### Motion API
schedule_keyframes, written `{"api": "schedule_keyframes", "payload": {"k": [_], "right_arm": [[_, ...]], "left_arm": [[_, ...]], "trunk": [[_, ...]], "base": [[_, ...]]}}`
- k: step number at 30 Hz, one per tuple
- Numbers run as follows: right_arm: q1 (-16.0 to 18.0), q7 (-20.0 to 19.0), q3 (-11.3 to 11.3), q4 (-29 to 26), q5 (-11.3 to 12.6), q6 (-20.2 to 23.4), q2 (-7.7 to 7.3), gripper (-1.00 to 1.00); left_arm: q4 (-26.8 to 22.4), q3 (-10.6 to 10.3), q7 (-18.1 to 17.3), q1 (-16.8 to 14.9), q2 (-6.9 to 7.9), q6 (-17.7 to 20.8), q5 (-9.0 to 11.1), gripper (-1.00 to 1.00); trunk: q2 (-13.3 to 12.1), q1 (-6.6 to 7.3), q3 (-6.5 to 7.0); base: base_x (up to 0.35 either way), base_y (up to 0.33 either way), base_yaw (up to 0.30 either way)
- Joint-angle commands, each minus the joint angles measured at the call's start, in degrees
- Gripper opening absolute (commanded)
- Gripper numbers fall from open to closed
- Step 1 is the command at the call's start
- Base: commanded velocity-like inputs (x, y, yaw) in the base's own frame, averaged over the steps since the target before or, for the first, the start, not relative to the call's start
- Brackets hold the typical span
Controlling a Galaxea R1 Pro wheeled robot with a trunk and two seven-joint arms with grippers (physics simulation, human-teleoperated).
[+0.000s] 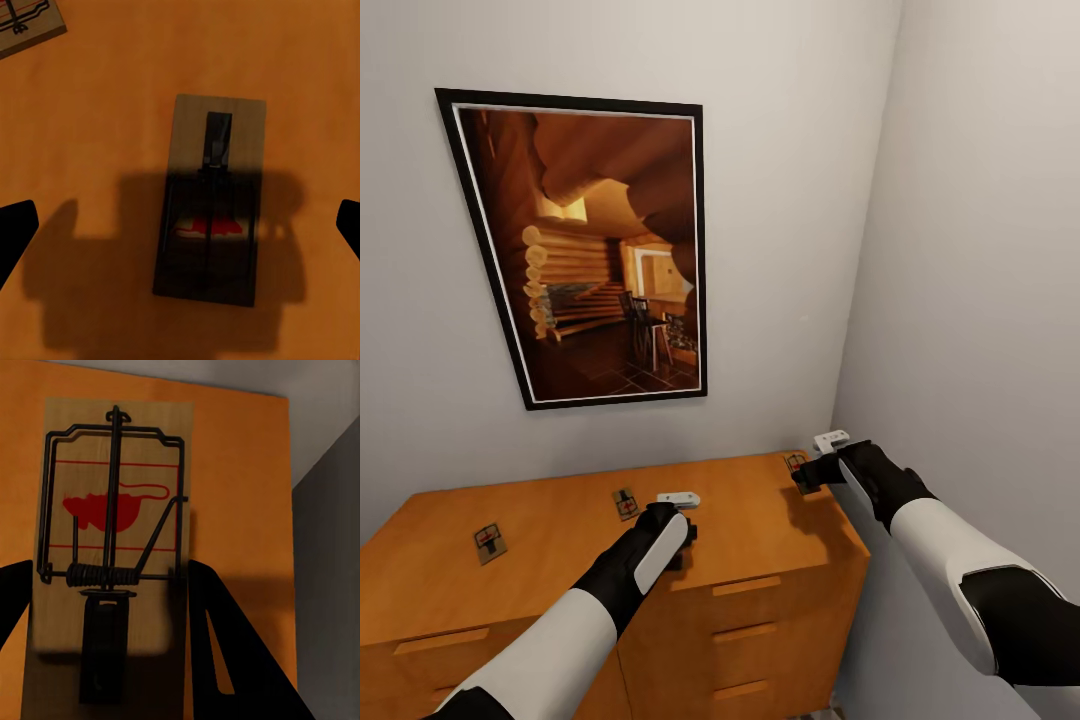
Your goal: Take the four mousetraps from the cabinet in the bathroom and place them on the bathroom floor. Make sure all four end up on the same floor surface, and ensure that at least two of them are either under or directly next to the same bathroom sink.
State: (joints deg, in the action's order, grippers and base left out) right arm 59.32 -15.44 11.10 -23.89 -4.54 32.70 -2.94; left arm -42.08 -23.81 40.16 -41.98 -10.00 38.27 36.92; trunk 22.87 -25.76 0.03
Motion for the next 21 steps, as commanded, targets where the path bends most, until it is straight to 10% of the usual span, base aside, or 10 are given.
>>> {"api": "schedule_keyframes", "payload": {"k": [1,21], "right_arm": [[0.0,-0.38,0.15,-0.11,-0.29,0.26,-0.05,-1.0],[-0.01,-0.38,0.15,-0.11,-0.29,0.26,-0.05,-1.0]], "left_arm": [[-0.03,-0.12,0.54,-0.03,0.0,0.04,0.52,1.0],[-0.02,-0.19,0.54,-0.03,0.0,-0.03,0.52,1.0]], "trunk": [[0.05,-0.02,-0.03],[0.05,-0.02,-0.03]], "base": [[0.0,0.0,0.0],[0.036,-0.033,0.0]]}}
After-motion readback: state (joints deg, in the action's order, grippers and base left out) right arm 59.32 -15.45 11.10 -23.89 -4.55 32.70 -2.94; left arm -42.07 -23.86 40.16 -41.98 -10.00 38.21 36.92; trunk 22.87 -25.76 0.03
